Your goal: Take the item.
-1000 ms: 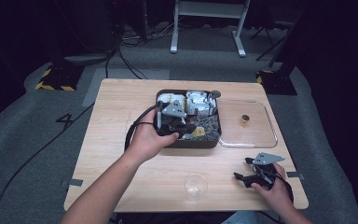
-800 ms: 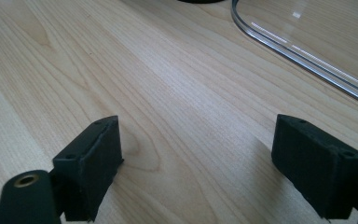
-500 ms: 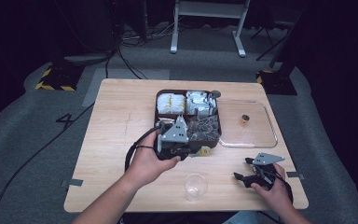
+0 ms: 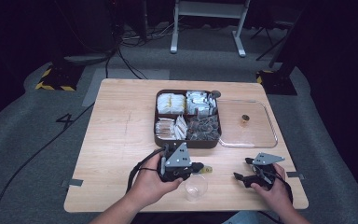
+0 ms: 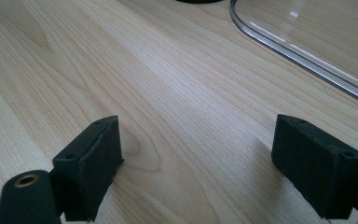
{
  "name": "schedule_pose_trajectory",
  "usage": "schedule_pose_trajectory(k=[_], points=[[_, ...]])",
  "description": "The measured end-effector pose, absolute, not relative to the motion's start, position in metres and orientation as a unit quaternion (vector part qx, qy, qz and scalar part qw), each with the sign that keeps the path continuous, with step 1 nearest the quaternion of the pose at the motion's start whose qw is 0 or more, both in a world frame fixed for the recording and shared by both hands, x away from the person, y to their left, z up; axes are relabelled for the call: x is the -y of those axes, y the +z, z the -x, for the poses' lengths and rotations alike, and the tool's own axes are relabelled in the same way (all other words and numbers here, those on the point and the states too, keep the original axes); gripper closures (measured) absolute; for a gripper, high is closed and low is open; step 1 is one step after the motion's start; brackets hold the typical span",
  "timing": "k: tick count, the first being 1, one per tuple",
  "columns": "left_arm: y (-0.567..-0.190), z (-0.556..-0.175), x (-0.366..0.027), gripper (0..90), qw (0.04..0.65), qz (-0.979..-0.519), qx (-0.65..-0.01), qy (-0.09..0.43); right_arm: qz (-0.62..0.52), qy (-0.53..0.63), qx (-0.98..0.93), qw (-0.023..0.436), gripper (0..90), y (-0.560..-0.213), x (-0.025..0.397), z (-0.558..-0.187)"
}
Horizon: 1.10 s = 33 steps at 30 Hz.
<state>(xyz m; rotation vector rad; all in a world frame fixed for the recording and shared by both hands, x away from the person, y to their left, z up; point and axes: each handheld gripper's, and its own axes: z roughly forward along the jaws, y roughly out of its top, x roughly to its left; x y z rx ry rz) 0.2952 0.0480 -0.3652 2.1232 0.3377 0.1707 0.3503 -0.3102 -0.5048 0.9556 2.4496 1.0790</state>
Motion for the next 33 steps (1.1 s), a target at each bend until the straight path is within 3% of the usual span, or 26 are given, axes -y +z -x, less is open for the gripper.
schedule_pose_trajectory(k=[33], points=[[-0.409, -0.281, -0.046, 90.0, 0.481, -0.863, -0.147, 0.046, -0.333, 0.375, -0.852, 0.149, 16.1, -0.505, 0.310, -0.350]])
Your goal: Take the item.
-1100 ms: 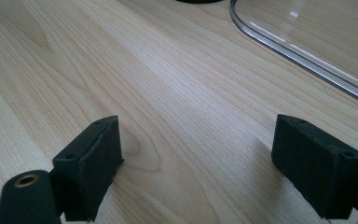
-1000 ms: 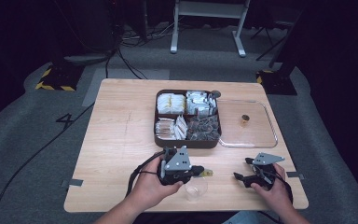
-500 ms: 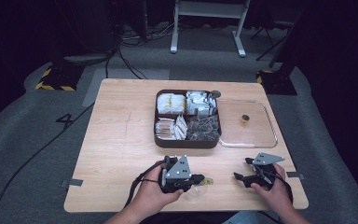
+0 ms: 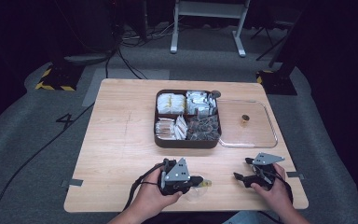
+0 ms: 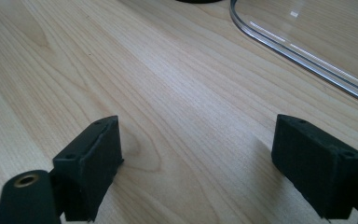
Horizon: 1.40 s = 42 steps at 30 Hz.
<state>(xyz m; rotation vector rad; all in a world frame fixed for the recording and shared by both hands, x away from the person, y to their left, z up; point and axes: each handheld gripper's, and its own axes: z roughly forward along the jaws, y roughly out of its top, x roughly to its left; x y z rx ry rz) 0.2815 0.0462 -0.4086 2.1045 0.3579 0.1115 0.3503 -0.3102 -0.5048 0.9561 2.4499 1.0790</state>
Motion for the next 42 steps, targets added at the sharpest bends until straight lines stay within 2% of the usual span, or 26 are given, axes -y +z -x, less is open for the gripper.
schedule_pose_trajectory(k=[4, 7, 9, 18, 30, 42], points=[[-0.410, -0.281, -0.047, 88.7, 0.485, -0.862, -0.141, 0.046, -0.333, 0.375, -0.852, 0.149, 16.1, -0.505, 0.310, -0.350], [-0.412, -0.281, -0.045, 67.0, 0.489, -0.859, -0.144, 0.047, -0.333, 0.375, -0.852, 0.149, 16.1, -0.505, 0.310, -0.350], [-0.414, -0.282, -0.044, 59.7, 0.488, -0.859, -0.144, 0.052, -0.333, 0.375, -0.852, 0.149, 16.1, -0.505, 0.310, -0.350], [-0.412, -0.287, -0.048, 44.6, 0.486, -0.855, -0.167, 0.070, -0.333, 0.375, -0.852, 0.149, 16.1, -0.505, 0.310, -0.350], [-0.395, -0.299, -0.071, 38.7, 0.479, -0.843, -0.217, 0.115, -0.337, 0.374, -0.851, 0.150, 15.9, -0.505, 0.309, -0.350], [-0.399, -0.305, -0.122, 36.2, 0.439, -0.831, -0.303, 0.159, -0.334, 0.371, -0.854, 0.148, 12.3, -0.505, 0.308, -0.351]])
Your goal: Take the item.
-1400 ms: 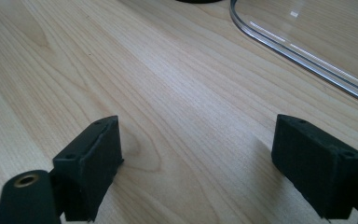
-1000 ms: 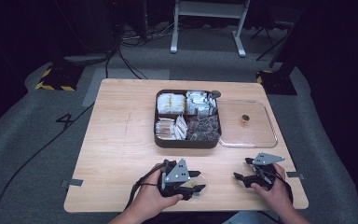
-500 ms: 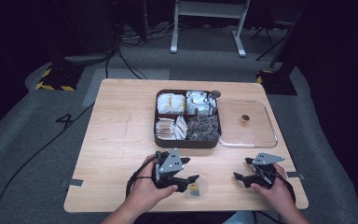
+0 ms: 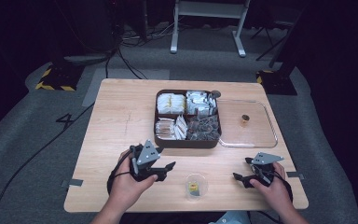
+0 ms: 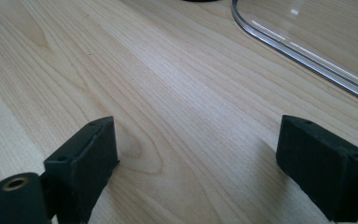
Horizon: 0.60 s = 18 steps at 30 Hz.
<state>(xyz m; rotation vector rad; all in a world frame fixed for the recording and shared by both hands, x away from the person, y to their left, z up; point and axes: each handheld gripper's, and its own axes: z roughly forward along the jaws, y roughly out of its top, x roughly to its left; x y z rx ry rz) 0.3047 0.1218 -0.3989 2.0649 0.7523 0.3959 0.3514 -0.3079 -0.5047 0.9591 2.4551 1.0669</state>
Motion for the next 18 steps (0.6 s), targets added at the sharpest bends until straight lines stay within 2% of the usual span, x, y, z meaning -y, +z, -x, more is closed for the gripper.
schedule_pose_trajectory(k=[18], points=[[-0.427, -0.314, -0.184, 31.0, 0.377, -0.837, -0.365, 0.155, -0.327, 0.372, -0.857, 0.143, 11.8, -0.505, 0.308, -0.353]])
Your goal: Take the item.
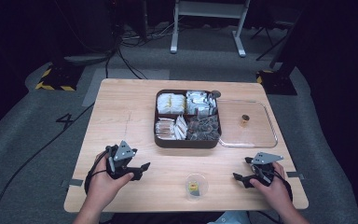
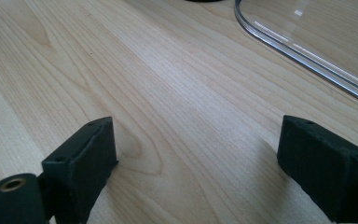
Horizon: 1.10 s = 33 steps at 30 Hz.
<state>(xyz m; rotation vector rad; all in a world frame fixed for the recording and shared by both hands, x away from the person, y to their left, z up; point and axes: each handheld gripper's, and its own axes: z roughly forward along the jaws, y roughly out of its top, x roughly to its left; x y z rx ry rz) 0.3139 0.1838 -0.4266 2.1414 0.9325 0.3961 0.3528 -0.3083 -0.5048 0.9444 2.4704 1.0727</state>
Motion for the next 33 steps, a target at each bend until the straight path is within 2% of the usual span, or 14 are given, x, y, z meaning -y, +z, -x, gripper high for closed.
schedule_pose_trajectory(k=[22, 33], points=[[-0.474, -0.321, -0.228, 28.0, 0.309, -0.828, -0.449, 0.134, -0.317, 0.374, -0.861, 0.139, 11.6, -0.505, 0.309, -0.355], [-0.490, -0.309, -0.241, 23.7, 0.277, -0.839, -0.445, 0.144, -0.316, 0.374, -0.861, 0.138, 11.6, -0.505, 0.310, -0.355]])
